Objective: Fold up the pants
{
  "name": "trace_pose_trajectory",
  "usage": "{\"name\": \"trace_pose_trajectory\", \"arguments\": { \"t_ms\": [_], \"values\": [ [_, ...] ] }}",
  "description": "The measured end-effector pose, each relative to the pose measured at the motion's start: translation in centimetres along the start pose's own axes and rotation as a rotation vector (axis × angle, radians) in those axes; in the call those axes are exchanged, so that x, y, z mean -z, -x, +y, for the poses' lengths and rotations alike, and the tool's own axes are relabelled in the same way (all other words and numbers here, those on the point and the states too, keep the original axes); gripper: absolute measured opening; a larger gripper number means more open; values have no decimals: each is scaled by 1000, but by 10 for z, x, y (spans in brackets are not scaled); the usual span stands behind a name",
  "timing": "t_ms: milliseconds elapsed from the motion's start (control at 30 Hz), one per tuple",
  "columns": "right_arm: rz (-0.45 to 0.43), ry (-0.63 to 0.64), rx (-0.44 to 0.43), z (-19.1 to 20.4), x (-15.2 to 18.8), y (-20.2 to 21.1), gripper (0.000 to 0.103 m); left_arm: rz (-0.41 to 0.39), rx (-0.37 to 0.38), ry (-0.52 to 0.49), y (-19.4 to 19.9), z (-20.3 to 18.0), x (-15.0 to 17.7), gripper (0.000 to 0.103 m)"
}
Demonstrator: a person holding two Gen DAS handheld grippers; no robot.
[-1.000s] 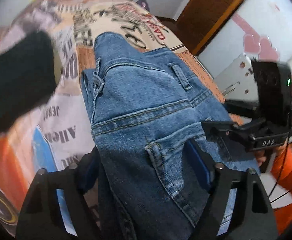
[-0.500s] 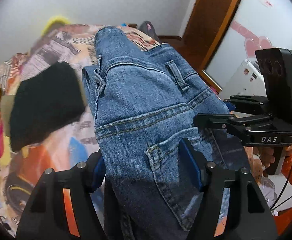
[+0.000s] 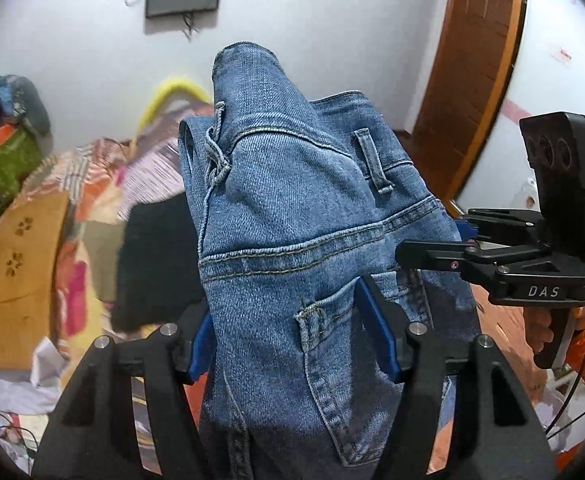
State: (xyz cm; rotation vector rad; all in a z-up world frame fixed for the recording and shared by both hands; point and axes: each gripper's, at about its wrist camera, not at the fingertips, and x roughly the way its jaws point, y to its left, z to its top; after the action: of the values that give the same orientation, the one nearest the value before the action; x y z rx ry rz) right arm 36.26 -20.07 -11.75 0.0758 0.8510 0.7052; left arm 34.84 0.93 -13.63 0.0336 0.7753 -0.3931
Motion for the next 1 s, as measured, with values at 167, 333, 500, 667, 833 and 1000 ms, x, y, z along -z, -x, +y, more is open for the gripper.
{"name": "trace_pose_trajectory", "arguments": {
  "t_ms": [167,333,500,667,833,1000],
  "values": [
    [-33,45,-3,12,-30,-16,36,-43,-13,27,1,32,-19,64],
    [-66,94,2,22,-56,-34,36,-80,-32,42,-10,68,-40,64],
    [-88,97,-13,19,-79,-60,36,-92,-36,53,-29,99,-57,64],
    [-89,100,-9,16,-96,-91,36,-95,-44,73,-60,128,-64,64],
    [-67,90,-10,3,-108,-133,36,-64,-43,119,-105,160,-65,64],
    [-24,89,16,-17,-113,-180,36,-2,-43,168,-159,184,-61,64]
  ]
}}
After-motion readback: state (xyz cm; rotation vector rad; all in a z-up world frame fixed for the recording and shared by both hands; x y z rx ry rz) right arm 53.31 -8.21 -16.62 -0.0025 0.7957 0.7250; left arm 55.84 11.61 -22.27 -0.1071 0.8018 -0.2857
